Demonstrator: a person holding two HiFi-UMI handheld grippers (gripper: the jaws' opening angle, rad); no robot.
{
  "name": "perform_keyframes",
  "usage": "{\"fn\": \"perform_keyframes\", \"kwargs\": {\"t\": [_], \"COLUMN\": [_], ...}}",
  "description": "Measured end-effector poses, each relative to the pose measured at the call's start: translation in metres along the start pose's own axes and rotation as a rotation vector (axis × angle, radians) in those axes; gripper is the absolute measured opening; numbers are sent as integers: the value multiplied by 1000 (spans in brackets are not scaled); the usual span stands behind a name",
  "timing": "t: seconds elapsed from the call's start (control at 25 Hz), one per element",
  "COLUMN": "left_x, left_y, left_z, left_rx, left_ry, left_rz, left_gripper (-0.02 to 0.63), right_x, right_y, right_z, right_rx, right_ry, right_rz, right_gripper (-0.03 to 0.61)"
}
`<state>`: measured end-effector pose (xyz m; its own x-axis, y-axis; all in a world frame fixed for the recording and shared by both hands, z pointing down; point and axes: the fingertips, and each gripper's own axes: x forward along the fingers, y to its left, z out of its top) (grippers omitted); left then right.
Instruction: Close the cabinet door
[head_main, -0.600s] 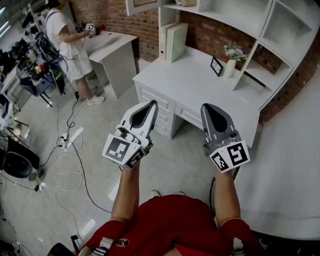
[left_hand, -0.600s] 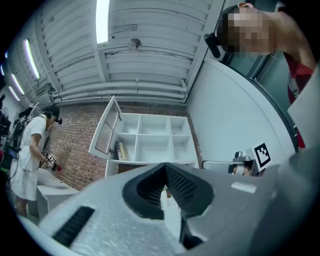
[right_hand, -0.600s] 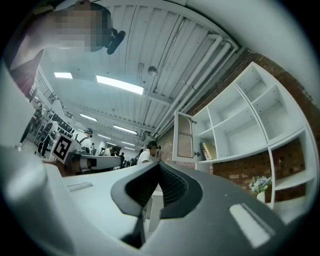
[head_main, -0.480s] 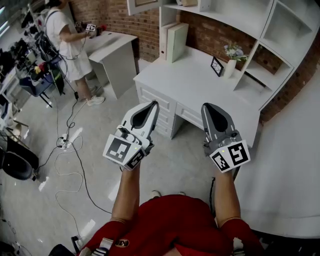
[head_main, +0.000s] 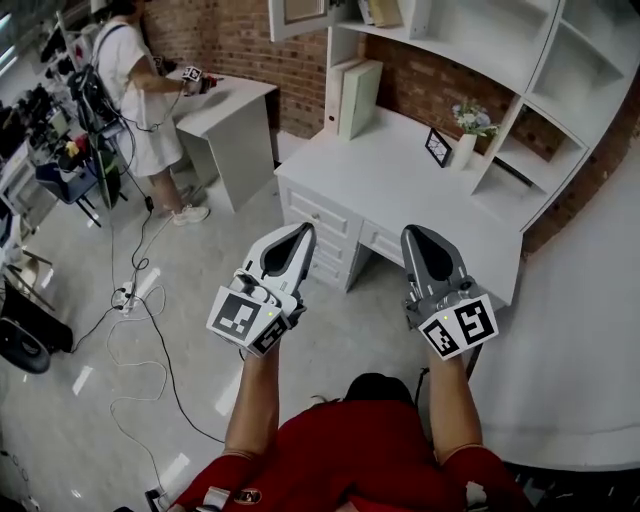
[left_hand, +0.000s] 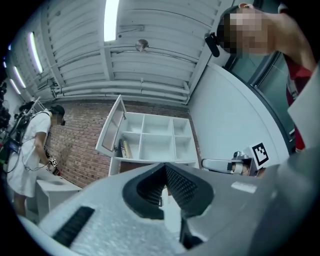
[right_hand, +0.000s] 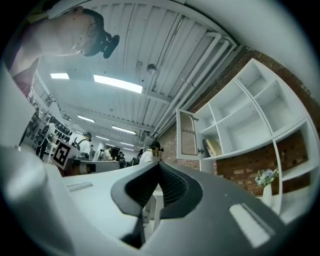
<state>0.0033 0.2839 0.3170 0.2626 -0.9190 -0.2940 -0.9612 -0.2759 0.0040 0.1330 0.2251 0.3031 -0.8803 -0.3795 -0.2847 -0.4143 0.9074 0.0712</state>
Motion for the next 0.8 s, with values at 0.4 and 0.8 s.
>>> {"fn": "perform_keyframes", "kwargs": {"t": [0.4, 0.8], "left_x": [34, 174], "left_y": [70, 185], "left_z": [1, -30], "left_rx": [21, 64], "left_ry": [-8, 52], "left_rz": [33, 77], "left_gripper": [6, 6], "right_x": [63, 188], "right_y": [-33, -176], "right_z": [-21, -64], "right_rx": [45, 79], "right_ry": [-44, -87], "right_rz": [44, 67], "right_gripper": [12, 12]}}
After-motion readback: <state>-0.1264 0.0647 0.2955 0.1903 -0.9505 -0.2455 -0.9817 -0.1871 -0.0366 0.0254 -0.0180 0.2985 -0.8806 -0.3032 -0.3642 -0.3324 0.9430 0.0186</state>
